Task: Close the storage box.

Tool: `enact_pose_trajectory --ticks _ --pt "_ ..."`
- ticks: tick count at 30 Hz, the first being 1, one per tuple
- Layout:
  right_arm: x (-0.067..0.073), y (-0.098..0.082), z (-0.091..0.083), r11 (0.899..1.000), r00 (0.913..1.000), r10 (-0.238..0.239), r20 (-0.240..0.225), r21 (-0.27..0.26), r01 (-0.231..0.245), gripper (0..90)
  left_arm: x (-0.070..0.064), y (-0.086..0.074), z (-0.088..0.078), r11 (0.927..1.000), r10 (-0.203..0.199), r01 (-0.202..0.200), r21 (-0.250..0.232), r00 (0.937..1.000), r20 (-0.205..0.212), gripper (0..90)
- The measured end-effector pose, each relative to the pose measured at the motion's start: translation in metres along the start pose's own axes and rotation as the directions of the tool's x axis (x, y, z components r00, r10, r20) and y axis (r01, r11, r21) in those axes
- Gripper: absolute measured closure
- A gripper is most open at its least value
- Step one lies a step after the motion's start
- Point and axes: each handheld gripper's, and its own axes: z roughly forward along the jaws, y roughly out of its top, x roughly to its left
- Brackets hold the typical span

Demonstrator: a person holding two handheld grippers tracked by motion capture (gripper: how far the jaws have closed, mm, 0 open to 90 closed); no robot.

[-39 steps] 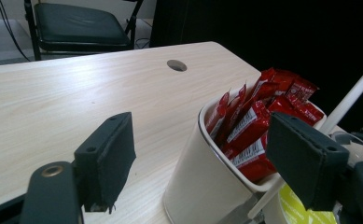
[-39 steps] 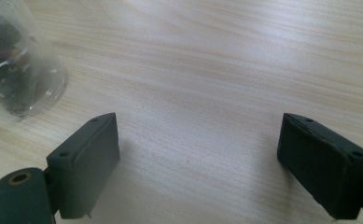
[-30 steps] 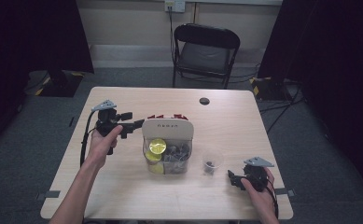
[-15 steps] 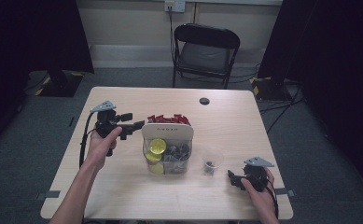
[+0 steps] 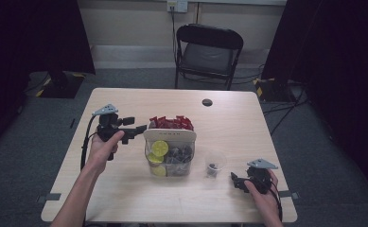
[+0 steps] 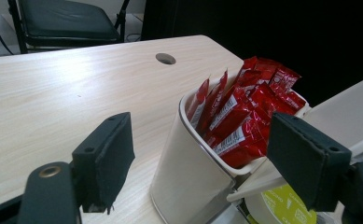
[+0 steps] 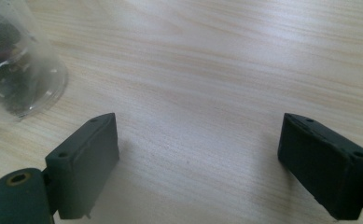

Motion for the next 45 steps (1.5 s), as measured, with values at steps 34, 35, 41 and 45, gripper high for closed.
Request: enact_pose_trajectory --ticks 34,35,41,45 --pt "-0.001 0.000 0.000 1.000 1.0000 -0.005 -0.008 0.002 0.005 11.3 -0.015 -0.023 0.004 0.9952 0.032 -0.032 0.092 0.9995 0.009 21.3" --pt "-0.001 0.000 0.000 1.000 0.9999 -0.005 -0.009 0.002 0.005 11.3 -0.016 -0.028 0.005 0.9938 0.030 -0.030 0.107 0.9995 0.005 21.1" --pt "-0.001 0.000 0.000 1.000 0.9999 -0.005 -0.008 0.002 0.006 11.3 -0.015 -0.036 0.009 0.9896 0.019 -0.021 0.142 0.9998 0.011 18.1" --pt "-0.001 0.000 0.000 1.000 0.9999 -0.006 -0.008 0.002 0.006 11.3 -0.018 -0.036 0.011 0.9879 0.026 -0.029 0.152 0.9995 0.019 18.1"
